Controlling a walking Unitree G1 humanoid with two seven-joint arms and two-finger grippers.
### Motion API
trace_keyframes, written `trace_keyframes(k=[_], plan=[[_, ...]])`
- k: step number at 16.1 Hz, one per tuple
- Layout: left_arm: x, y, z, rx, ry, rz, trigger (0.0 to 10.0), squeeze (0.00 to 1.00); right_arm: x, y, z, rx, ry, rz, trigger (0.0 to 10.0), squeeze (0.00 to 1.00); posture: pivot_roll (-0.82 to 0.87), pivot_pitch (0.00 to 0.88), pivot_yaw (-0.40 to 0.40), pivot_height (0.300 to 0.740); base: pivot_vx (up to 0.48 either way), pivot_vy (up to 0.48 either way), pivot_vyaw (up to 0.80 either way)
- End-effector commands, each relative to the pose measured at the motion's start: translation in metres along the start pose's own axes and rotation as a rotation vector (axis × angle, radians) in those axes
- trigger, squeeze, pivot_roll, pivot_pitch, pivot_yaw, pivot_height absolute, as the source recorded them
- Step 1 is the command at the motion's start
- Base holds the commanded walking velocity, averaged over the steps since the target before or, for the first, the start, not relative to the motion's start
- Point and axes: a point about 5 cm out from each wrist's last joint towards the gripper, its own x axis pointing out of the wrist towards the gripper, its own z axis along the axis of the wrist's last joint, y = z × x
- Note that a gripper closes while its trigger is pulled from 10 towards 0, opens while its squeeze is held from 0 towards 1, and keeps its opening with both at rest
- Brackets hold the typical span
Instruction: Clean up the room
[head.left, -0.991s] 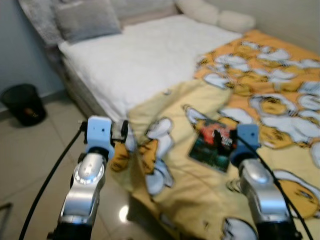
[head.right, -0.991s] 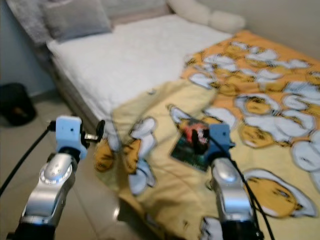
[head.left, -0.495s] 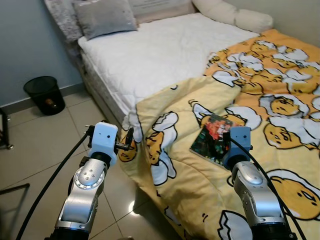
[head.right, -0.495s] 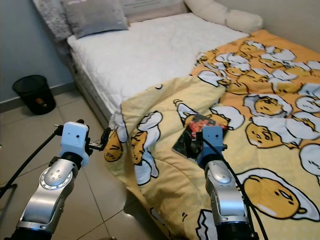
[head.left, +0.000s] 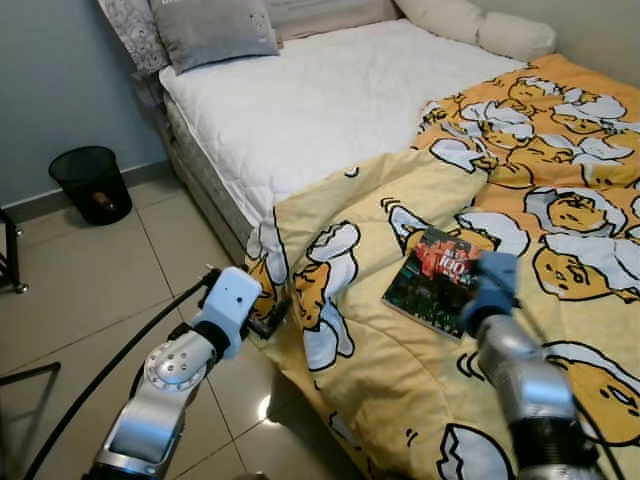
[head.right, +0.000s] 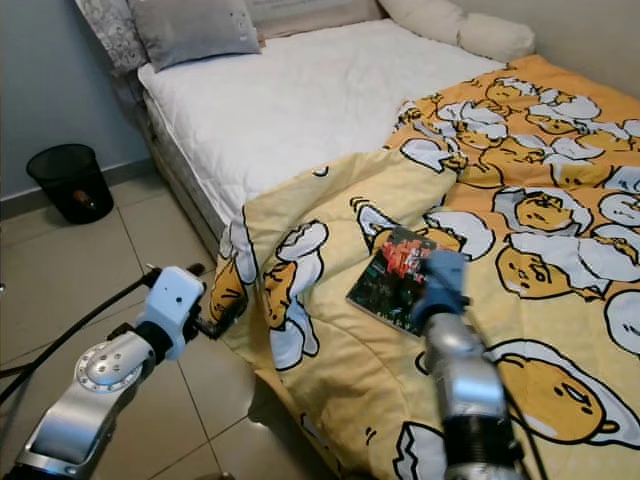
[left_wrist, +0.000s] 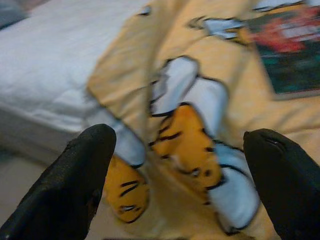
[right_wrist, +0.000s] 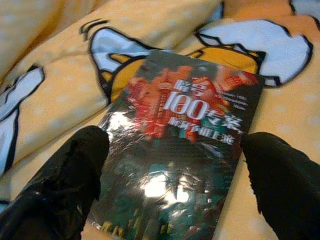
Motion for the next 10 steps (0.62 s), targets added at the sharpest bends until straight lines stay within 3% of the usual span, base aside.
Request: trace_keyframes(k=[1,2,3,4,6,9,10], plan=[[0.002,-0.001,0.01,0.012,-0.035,-0.088,10.0,1.0,0.003,-0.009,-0.003,0.086,0.048,-0.003,10.0,1.0,0.02,0.0,-0.005,0.74,0.0,0.0,0.0],[0.004,-0.001,0.014,0.025,-0.043,-0.127,10.0,0.99,0.006,-0.017,-0.005,0.128,0.077,-0.03,10.0,0.95,0.02,0.0,-0.004,0.74,0.0,0.0,0.0],[0.007,0.001,0.02,0.043,-0.052,-0.177,10.0,0.97,0.009,-0.032,-0.006,0.185,0.091,-0.085,10.0,0.0,0.03,0.0,-0.002,0.74,0.0,0.0,0.0],[0.008,0.001,0.023,0.063,-0.057,-0.211,10.0,0.96,0.011,-0.041,-0.007,0.254,0.097,-0.107,10.0,0.0,0.03,0.0,0.009,0.74,0.0,0.0,0.0],[0.009,0.0,0.026,0.076,-0.058,-0.257,10.0,0.96,0.012,-0.046,-0.007,0.351,0.106,-0.064,10.0,0.0,0.03,0.0,0.017,0.74,0.0,0.0,0.0],[0.007,-0.006,0.025,0.092,-0.053,-0.326,10.0,0.95,0.013,-0.054,-0.015,0.389,0.145,-0.054,10.0,0.0,0.02,0.0,0.009,0.74,0.0,0.0,0.0],[0.006,-0.012,0.024,0.082,-0.056,-0.368,10.0,0.95,0.014,-0.053,-0.018,0.446,0.152,-0.022,10.0,0.0,-0.03,0.0,0.038,0.74,0.0,0.0,0.0]])
